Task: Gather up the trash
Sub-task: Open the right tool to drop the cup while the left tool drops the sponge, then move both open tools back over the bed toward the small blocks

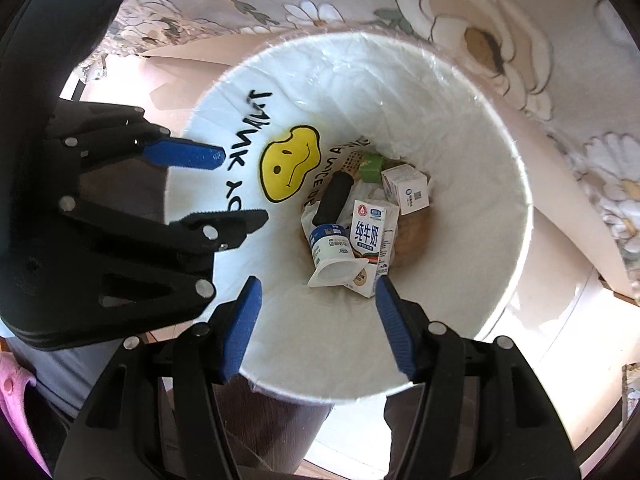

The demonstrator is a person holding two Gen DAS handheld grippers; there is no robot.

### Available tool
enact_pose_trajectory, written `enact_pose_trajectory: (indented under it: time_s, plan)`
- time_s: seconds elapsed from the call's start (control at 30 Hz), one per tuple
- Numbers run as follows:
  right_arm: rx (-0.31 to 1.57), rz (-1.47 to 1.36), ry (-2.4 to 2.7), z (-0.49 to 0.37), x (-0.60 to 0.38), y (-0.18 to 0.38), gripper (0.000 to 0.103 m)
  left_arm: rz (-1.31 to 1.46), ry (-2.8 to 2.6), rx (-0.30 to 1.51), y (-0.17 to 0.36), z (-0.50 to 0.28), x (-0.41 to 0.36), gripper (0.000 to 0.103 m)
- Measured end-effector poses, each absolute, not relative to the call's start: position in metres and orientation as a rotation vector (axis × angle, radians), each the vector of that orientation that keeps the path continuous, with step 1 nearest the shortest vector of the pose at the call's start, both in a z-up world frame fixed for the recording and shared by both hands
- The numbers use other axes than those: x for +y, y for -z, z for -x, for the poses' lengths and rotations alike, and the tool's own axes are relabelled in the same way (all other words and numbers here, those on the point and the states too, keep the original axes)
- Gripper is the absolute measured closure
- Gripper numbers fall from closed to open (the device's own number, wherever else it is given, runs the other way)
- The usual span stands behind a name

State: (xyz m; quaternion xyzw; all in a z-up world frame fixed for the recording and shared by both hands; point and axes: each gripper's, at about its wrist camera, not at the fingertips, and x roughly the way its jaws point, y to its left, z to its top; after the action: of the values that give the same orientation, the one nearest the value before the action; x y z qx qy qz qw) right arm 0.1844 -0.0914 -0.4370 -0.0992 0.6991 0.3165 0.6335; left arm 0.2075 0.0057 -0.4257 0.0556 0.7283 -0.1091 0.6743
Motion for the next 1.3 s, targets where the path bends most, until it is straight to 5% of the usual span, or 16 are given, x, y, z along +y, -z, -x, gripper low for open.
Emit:
enact_pose_trajectory:
  time_s: [0.63, 1.07, 1.3]
  plan:
    - [1.305, 0.367, -0.687, -0.171, -0.134, 0.246, 0.043, -0.258, 0.263, 1.366, 0.237, -0.176, 0.021, 0.048]
    - [1.006, 0.359, -0.643, -0.202, -0.176, 0.019, 0.033, -0.252, 0.13, 1.066, 0.029, -0.209, 0.074, 0.03]
    - [0.869, 0.442, -0.614, -0.232, -0.158, -0.059, 0.025, -0.247, 0.059, 0.972, -0.043, -0.254, 0.093, 0.022]
